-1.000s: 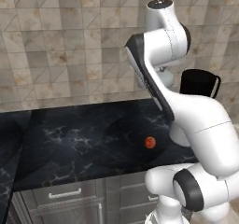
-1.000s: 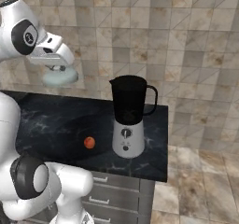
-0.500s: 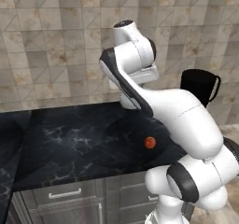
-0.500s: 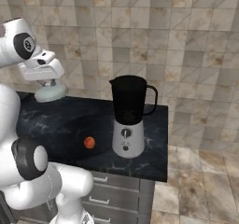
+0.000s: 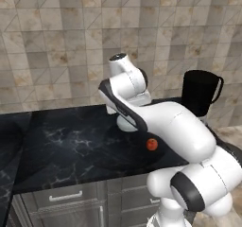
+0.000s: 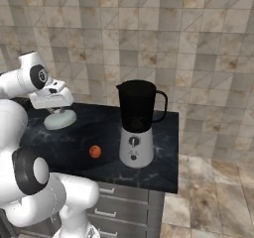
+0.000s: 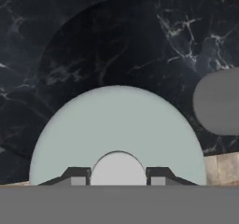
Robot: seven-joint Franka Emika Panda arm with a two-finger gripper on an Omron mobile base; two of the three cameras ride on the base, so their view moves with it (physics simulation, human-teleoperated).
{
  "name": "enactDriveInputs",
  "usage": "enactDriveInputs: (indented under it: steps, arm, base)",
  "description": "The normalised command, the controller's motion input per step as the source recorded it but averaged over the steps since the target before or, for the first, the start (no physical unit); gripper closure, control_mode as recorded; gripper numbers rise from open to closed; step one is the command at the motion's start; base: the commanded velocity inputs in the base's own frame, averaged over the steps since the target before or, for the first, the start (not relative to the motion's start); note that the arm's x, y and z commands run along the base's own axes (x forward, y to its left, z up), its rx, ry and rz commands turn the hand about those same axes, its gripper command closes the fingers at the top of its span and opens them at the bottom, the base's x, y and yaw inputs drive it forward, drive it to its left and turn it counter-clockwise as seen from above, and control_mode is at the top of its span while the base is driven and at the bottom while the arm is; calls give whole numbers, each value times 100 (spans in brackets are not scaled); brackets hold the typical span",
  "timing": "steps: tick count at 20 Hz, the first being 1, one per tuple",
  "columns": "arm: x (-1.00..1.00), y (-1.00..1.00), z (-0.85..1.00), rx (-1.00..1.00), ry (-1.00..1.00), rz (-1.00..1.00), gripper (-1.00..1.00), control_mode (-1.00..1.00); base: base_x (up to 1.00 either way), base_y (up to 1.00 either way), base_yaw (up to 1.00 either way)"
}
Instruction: Open the blender lid, put the apple in the blender, close the lid, and start the blender.
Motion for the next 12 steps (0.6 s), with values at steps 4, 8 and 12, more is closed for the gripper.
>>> enactDriveInputs:
  steps: [4,8,12]
  arm:
    - [22,0,-86,1,0,5,100,-100]
    - [23,0,-77,4,0,4,100,-100]
    - [19,0,-70,3,0,3,100,-100]
  base:
    - [0,0,0]
    - [0,0,0]
    - [0,0,0]
